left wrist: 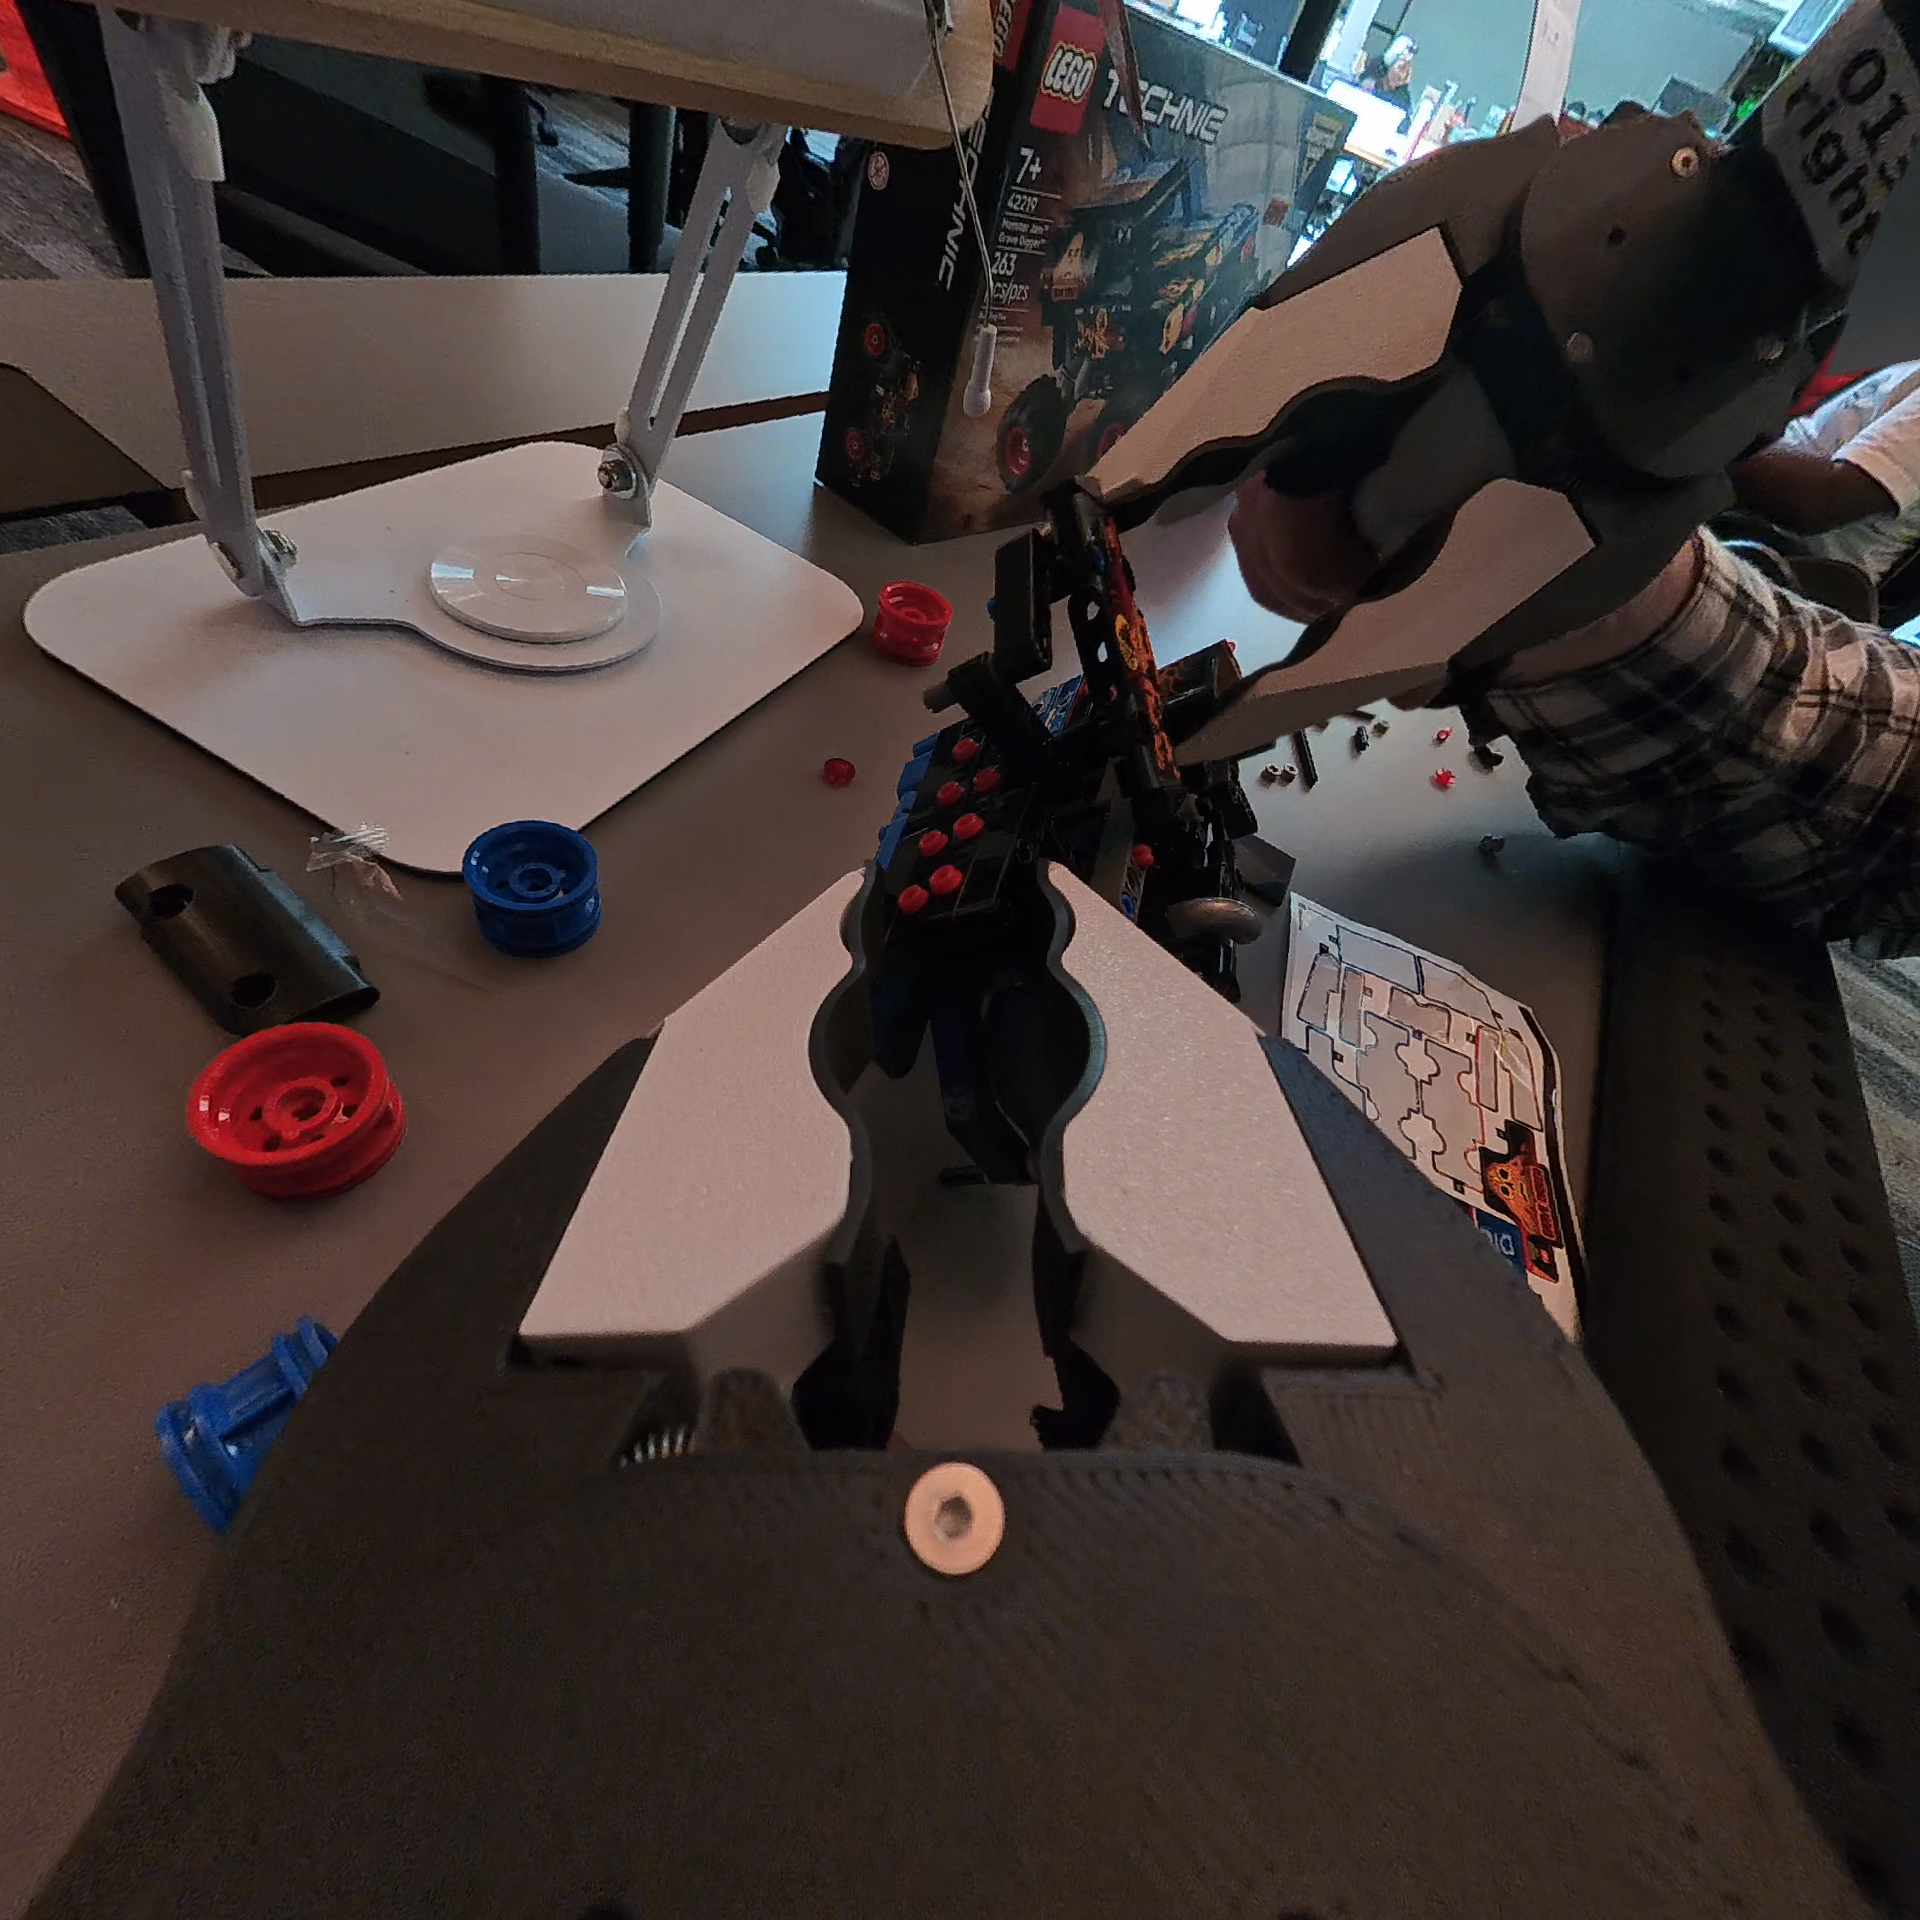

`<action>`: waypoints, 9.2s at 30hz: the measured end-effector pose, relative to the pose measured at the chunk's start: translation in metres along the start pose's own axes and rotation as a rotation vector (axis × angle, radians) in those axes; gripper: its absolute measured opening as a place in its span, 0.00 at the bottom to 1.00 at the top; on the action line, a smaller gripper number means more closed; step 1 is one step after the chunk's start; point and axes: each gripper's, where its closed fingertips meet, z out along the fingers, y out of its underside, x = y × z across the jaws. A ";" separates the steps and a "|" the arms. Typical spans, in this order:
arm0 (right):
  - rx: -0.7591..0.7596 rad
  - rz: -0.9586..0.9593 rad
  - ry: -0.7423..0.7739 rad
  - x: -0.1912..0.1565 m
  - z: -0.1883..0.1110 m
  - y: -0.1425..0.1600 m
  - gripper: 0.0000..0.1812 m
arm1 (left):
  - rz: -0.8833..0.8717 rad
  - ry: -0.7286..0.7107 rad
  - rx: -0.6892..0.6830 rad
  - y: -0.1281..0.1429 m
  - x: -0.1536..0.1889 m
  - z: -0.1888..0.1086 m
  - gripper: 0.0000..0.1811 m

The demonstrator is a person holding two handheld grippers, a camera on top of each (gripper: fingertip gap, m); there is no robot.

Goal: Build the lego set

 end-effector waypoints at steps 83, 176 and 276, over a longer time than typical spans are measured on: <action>-0.066 -0.242 0.089 0.007 -0.011 0.006 0.21 | 0.092 -0.015 -0.039 0.008 0.007 0.008 0.11; -0.083 0.256 -0.541 -0.044 -0.019 0.052 0.32 | 0.241 0.011 -0.180 0.024 0.030 -0.001 0.40; -0.178 0.095 -0.567 -0.051 -0.079 0.029 0.26 | 1.520 -0.328 0.099 0.037 0.131 0.035 0.30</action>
